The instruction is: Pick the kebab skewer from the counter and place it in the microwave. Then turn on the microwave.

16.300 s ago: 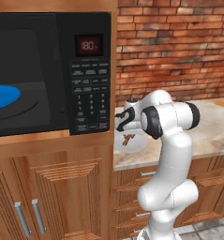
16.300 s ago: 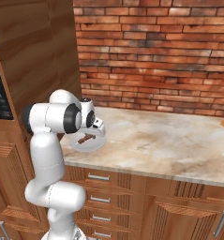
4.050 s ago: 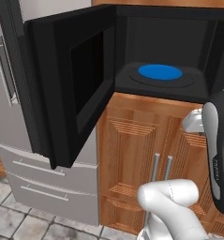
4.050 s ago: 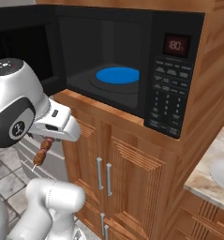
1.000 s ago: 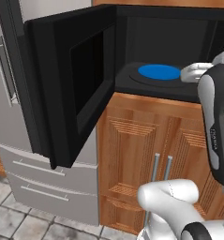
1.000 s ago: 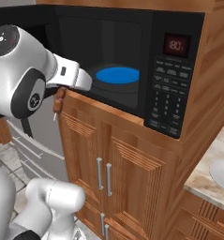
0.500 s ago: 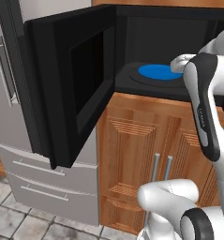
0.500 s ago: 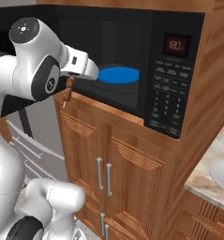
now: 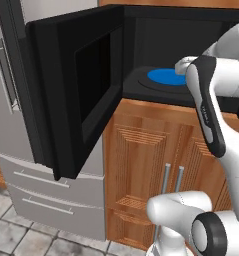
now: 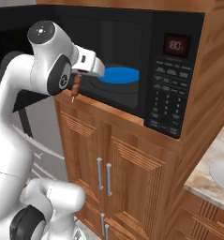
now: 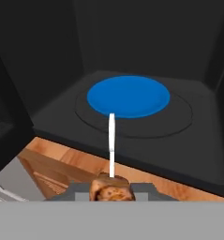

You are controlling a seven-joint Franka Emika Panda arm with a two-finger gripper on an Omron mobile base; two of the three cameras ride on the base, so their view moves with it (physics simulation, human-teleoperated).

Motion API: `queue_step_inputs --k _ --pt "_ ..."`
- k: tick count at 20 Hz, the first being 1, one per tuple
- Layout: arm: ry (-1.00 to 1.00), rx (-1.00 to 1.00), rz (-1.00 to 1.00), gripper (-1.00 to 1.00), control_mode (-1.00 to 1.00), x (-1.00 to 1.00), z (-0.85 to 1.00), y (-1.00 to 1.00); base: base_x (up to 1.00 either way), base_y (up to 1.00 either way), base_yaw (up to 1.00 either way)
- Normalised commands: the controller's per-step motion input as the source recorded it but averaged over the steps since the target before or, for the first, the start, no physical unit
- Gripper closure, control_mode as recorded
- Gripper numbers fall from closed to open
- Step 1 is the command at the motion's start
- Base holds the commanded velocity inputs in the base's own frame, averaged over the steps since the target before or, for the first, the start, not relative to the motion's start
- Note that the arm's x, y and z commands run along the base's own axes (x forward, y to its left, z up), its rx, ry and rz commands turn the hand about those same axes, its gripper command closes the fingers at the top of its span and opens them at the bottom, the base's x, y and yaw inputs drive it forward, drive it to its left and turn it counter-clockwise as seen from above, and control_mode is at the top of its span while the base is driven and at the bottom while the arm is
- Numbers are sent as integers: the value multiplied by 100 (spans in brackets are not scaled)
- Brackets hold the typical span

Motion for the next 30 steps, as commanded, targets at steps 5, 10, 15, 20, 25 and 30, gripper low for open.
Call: queue_step_inputs --k 5,10,15,20,25,30 --pt "-5 0 0 100 -100 42 -21 -7 0 0 0" --pt "0 0 0 100 -100 45 0 -8 0 0 0" --pt "0 0 0 100 -100 50 0 -6 0 0 0" --pt "0 0 0 100 -100 50 0 -5 0 0 0" --pt "0 0 0 100 -100 49 0 -6 0 0 0" --pt "0 0 0 100 -100 45 0 -8 0 0 0"
